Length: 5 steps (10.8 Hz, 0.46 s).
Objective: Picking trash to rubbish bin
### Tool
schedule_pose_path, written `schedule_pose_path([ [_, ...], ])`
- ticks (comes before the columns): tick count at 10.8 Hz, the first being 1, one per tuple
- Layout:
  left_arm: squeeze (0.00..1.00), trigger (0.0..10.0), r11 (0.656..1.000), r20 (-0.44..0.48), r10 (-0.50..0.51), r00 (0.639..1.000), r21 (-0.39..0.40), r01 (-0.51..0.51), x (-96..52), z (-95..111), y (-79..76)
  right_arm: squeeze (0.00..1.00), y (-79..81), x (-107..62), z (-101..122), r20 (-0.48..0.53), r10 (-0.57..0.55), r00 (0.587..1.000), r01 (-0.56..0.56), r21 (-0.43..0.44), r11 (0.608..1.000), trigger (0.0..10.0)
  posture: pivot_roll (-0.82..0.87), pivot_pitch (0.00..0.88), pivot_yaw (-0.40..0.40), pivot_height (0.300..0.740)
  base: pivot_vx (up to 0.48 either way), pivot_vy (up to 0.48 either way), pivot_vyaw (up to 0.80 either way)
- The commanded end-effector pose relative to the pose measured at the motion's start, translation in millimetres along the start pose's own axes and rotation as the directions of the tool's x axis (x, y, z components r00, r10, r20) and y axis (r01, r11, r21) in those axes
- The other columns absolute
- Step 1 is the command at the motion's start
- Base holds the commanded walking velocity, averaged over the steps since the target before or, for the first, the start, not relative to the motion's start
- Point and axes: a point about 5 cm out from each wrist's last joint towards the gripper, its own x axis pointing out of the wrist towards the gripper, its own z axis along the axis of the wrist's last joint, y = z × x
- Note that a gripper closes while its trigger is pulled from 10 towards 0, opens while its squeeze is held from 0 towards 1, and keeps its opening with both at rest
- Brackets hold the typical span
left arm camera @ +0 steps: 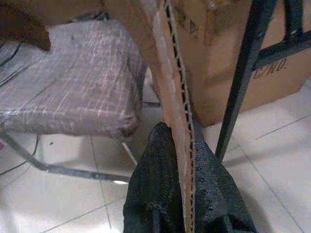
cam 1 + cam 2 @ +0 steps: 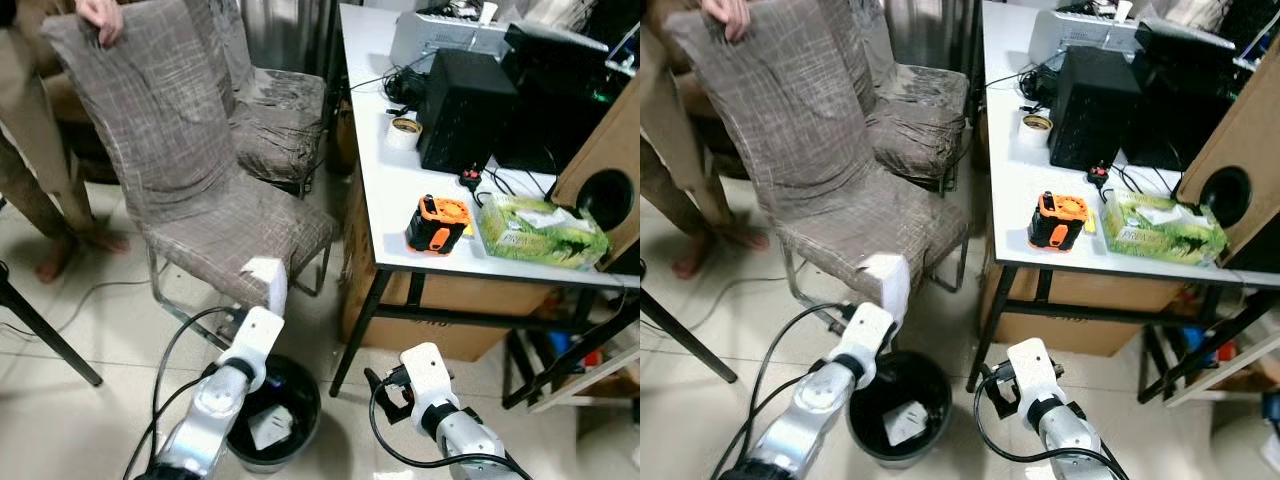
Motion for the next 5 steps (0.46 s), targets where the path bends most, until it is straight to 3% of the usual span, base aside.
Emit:
schedule_pose_path([
  [1,0.0,10.0,1.0,0.003,0.009,1.0,-0.002,-0.009,-0.3,0.6,-1.7,0.0,-5.8,-0.8,1.0,-0.005,-0.008,1.0,0.008,-0.017,1.0,10.0,0.01,0.0,-0.148,0.74,0.0,0.0,0.0],
  [5,0.0,10.0,1.0,0.001,0.002,1.0,0.006,-0.002,-0.5,-0.4,-3.9,0.0,-13.2,-0.8,2.6,-0.004,-0.024,1.0,0.024,-0.026,0.999,10.0,0.0,0.0,-0.145,0.74,0.0,0.0,0.0],
])
